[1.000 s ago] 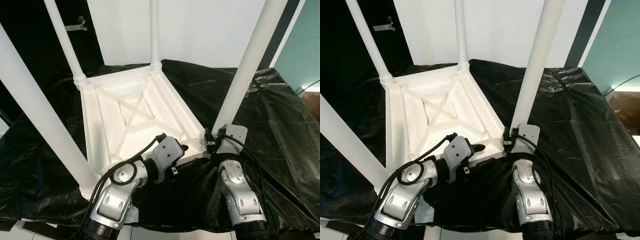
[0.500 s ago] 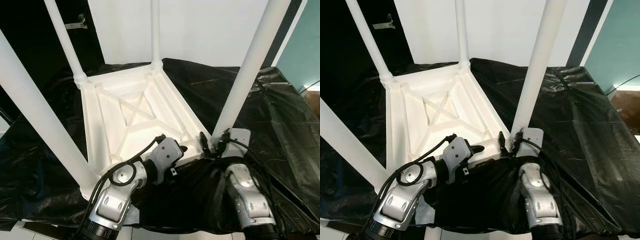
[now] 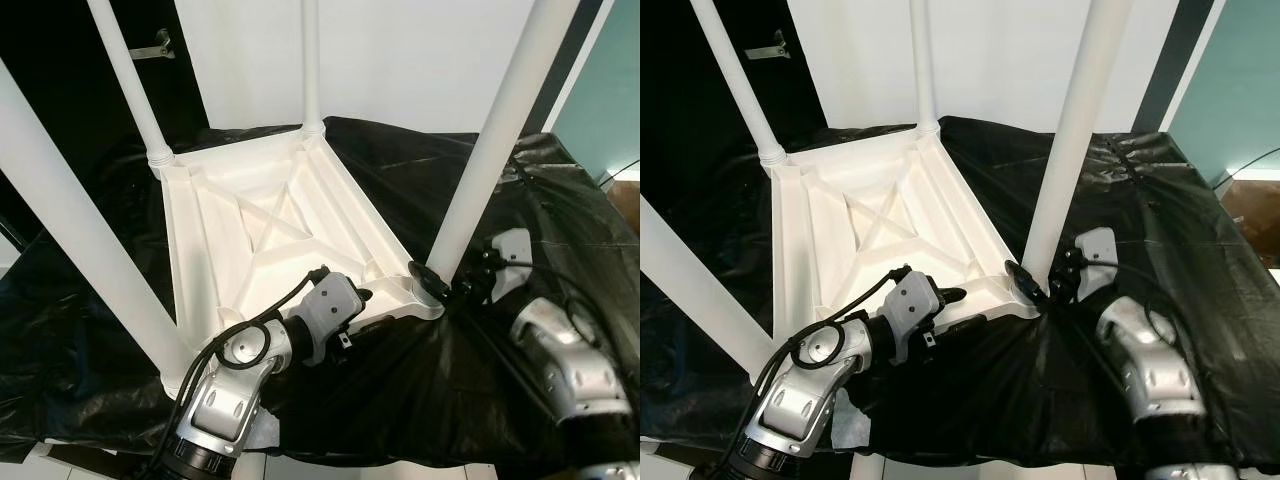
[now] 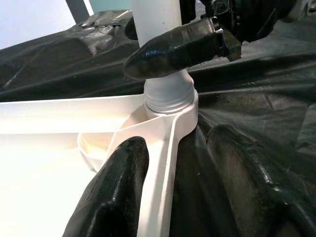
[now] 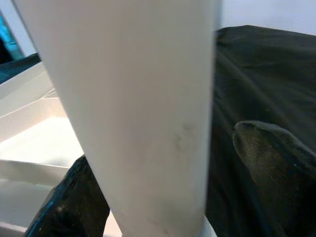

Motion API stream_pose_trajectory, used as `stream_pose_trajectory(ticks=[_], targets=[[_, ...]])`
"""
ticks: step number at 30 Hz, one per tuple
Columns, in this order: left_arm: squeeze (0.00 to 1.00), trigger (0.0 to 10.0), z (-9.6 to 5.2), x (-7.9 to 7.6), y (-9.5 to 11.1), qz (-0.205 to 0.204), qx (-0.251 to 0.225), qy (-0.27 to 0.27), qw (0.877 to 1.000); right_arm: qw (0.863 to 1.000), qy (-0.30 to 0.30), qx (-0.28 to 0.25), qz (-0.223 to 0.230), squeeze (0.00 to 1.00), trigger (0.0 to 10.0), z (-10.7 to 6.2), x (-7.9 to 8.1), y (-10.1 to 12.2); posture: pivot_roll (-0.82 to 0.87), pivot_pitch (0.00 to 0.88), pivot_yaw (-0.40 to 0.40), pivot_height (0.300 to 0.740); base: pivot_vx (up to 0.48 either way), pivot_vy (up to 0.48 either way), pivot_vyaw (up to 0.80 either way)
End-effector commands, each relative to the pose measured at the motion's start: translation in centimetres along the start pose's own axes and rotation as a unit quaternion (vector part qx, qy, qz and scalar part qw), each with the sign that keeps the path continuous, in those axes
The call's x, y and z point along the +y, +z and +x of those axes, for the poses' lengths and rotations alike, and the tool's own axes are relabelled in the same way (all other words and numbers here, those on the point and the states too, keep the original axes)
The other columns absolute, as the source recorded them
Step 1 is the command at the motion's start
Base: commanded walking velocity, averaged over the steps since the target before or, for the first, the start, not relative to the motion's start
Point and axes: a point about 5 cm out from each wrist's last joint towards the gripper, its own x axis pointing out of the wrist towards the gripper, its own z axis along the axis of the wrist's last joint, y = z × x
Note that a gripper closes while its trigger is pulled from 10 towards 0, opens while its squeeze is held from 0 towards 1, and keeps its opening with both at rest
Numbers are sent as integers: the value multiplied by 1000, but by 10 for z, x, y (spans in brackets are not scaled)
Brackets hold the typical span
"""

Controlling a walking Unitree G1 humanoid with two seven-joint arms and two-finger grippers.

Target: Building children table

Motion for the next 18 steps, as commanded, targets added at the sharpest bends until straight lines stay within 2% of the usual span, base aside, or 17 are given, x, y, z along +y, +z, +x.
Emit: stream_pose_trajectory(ticks=[1,2,3,4,5,12,18], targets=[[0,10000,1,4,-1,6,3,30,1000,999,29,14,10,0,10000,2,4,-7,-54,0,13,740,0,0,0],[0,10000,1,4,-1,7,3,30,1000,999,39,20,4,0,10000,4,3,-8,-53,0,13,740,0,0,0],[0,10000,2,4,-1,7,3,30,1000,999,46,25,-1,0,4980,6,2,-10,-48,0,7,740,0,0,0],[0,10000,2,4,-1,8,3,30,1000,998,53,29,-4,0,4980,8,1,-10,-48,0,7,740,0,0,0],[0,10000,3,4,0,8,3,30,999,998,61,31,-3,0,0,9,1,-11,-43,0,5,740,0,0,0],[0,10000,2,4,-1,7,4,35,999,996,71,47,-11,0,0,9,-1,-16,-40,0,0,740,0,0,0],[0,10000,1,0,-3,2,4,35,999,998,44,52,-1,0,0,6,-5,-21,-46,0,-2,740,0,0,0]])
